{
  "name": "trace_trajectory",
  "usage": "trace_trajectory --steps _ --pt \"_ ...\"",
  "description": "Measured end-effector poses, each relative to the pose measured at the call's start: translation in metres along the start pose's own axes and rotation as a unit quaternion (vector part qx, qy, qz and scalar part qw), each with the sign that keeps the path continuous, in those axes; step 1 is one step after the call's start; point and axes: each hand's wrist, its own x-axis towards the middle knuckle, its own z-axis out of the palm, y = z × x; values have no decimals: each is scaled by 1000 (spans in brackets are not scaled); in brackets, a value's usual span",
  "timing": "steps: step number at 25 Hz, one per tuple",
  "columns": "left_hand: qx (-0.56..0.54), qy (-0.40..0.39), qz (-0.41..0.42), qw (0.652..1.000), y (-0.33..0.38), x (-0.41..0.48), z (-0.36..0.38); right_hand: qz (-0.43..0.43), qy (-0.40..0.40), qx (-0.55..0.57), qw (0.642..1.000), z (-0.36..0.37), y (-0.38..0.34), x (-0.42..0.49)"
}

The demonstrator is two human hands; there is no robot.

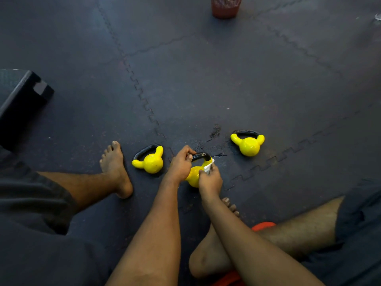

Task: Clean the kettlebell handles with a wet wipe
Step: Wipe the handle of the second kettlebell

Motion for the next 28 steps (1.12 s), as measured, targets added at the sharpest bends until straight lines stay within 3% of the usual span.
trace_trajectory --steps 5,10,18,21,23,26,28 --pt "-5 3 3 1000 0 -4 -1 -6 -65 -16 998 -1 8 5" --pt "4 -2 -4 1000 3 -3 -1 -2 -10 -8 1000 -5 0 13" --pt "0 -15 -4 1000 4 -4 -2 29 -50 -24 998 -13 3 30" --pt "7 -21 2 1000 5 -2 0 -6 2 23 1000 -19 -3 33" --pt "4 -19 -3 1000 5 -1 0 -22 -22 33 999 -21 -3 32" --pt "5 -33 -6 999 7 -1 1 5 -64 -33 997 -28 -1 36" --pt "22 -35 0 999 10 0 2 -14 -50 -70 996 -36 -9 35"
